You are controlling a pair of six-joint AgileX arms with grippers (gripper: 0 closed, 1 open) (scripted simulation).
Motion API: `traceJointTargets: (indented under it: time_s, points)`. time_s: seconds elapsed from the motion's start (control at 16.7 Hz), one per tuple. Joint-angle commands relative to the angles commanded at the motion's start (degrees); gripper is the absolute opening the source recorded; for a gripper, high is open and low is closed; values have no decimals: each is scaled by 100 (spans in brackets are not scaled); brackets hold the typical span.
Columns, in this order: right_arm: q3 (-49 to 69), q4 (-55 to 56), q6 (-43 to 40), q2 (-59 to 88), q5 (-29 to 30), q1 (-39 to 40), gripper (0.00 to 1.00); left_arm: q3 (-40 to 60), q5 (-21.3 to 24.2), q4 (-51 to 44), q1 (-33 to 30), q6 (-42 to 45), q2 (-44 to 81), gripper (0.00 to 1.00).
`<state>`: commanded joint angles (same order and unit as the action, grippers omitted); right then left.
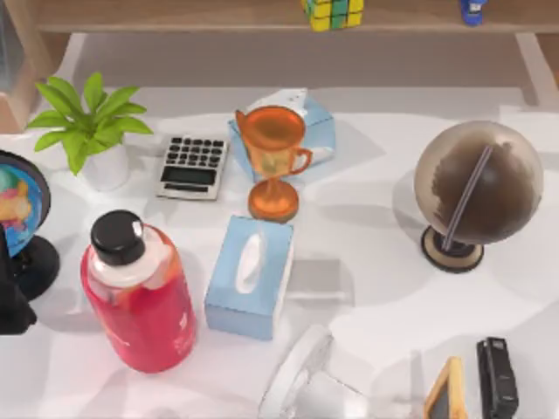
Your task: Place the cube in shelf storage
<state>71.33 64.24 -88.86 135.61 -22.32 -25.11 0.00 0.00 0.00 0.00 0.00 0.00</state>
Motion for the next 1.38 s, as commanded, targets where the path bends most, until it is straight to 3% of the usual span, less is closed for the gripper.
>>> traceJointTargets:
  time_s: [0.24, 1.02, 1.38]
  points:
    - [59, -45, 0, 33, 18, 17, 0, 0, 0, 0, 0, 0, 0, 100]
    - [59, -45, 0, 33, 18, 17, 98, 0, 0, 0, 0, 0, 0, 100]
    - [59, -45, 0, 33, 18, 17, 100, 0, 0, 0, 0, 0, 0, 100]
